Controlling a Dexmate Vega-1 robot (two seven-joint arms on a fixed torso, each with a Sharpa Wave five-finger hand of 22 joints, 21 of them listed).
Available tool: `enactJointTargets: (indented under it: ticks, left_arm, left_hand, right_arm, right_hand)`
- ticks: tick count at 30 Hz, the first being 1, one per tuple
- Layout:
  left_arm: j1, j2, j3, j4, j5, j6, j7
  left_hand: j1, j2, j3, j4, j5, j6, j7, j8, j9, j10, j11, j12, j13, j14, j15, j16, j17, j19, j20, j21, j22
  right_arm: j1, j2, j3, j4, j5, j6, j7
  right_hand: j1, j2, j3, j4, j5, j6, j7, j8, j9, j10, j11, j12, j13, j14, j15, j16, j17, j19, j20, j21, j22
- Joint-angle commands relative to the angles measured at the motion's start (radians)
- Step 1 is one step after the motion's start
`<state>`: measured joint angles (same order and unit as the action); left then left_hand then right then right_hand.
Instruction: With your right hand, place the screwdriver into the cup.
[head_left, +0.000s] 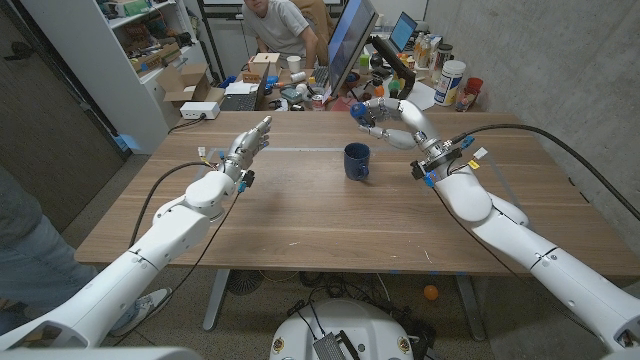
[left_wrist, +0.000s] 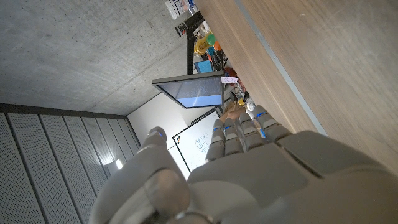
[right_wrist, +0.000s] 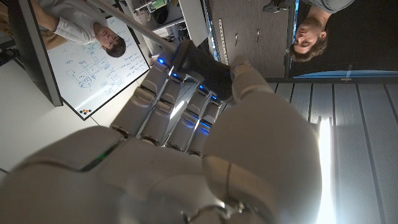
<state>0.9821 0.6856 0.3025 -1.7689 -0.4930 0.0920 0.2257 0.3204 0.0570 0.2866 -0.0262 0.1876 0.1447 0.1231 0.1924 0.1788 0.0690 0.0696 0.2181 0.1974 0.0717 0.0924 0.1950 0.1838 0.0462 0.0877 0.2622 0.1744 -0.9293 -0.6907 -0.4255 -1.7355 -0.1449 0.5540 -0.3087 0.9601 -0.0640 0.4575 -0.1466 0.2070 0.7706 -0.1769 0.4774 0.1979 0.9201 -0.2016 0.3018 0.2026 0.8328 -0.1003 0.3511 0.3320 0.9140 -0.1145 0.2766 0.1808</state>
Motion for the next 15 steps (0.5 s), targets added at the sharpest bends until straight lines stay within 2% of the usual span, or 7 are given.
enactJointTargets:
  ticks: [1, 3, 9, 11, 15]
  left_arm:
    - [0.001, 0.015, -0.002, -0.026, 0.024, 0.015, 0.011]
    - [0.001, 0.015, -0.003, -0.029, 0.024, 0.018, 0.012]
    - [0.004, 0.013, -0.007, -0.031, 0.024, 0.022, 0.018]
    - [0.006, 0.012, -0.007, -0.029, 0.025, 0.018, 0.018]
    - [0.006, 0.009, -0.006, -0.026, 0.027, 0.016, 0.018]
  left_hand:
    - [0.002, 0.008, 0.002, -0.009, -0.004, 0.010, -0.002, -0.001, 0.003, 0.010, 0.004, -0.003, 0.004, -0.001, 0.006, -0.002, 0.003, 0.000, 0.005, -0.002, 0.004]
    - [0.002, 0.008, 0.002, -0.009, -0.004, 0.010, -0.002, -0.001, 0.003, 0.011, 0.004, -0.003, 0.004, 0.000, 0.006, -0.002, 0.003, 0.000, 0.005, -0.002, 0.004]
    - [0.002, 0.008, 0.003, -0.010, -0.004, 0.012, -0.001, -0.001, 0.003, 0.009, 0.004, -0.003, 0.004, 0.001, 0.006, -0.002, 0.003, -0.001, 0.004, -0.005, 0.004]
    - [0.002, 0.009, 0.003, -0.010, -0.004, 0.012, -0.001, -0.001, 0.003, 0.010, 0.003, -0.003, 0.004, 0.000, 0.007, -0.002, 0.003, -0.001, 0.004, -0.006, 0.005]
    - [0.002, 0.009, 0.003, -0.011, -0.004, 0.012, -0.002, -0.001, 0.003, 0.009, 0.006, -0.003, 0.004, 0.000, 0.006, -0.002, 0.003, -0.001, 0.005, -0.007, 0.005]
  right_arm:
    - [0.047, 0.067, -0.028, 0.060, 0.014, 0.025, 0.014]
    - [0.053, 0.074, -0.035, 0.066, 0.029, 0.020, 0.026]
    - [0.073, 0.096, -0.056, 0.075, 0.091, -0.015, 0.075]
    - [0.082, 0.105, -0.064, 0.080, 0.111, -0.026, 0.092]
    - [0.103, 0.126, -0.080, 0.095, 0.147, -0.045, 0.124]
  right_hand:
    - [0.115, 0.121, -0.007, 0.000, 0.000, 0.219, 0.023, 0.002, 0.005, 0.009, 0.002, -0.003, 0.002, 0.010, -0.112, -0.003, 0.001, 0.007, 0.002, 0.003, 0.000]
    - [0.115, 0.120, -0.009, 0.000, -0.001, 0.218, 0.024, 0.001, 0.005, 0.013, 0.009, -0.003, 0.002, 0.012, -0.111, -0.002, 0.002, 0.006, 0.002, 0.002, 0.000]
    - [0.116, 0.122, -0.010, 0.000, -0.002, 0.218, 0.024, 0.001, 0.005, 0.012, 0.006, -0.006, 0.002, 0.012, -0.111, -0.006, 0.000, 0.009, 0.003, 0.003, 0.000]
    - [0.118, 0.121, -0.008, -0.002, -0.002, 0.220, 0.025, 0.001, 0.005, 0.022, 0.017, -0.004, 0.002, 0.018, -0.113, -0.011, -0.006, 0.012, 0.001, 0.003, 0.000]
    - [0.121, 0.121, -0.005, -0.004, -0.002, 0.221, 0.029, 0.001, 0.006, 0.021, 0.015, -0.009, 0.002, 0.017, -0.114, -0.021, -0.014, 0.013, -0.001, 0.003, 0.000]
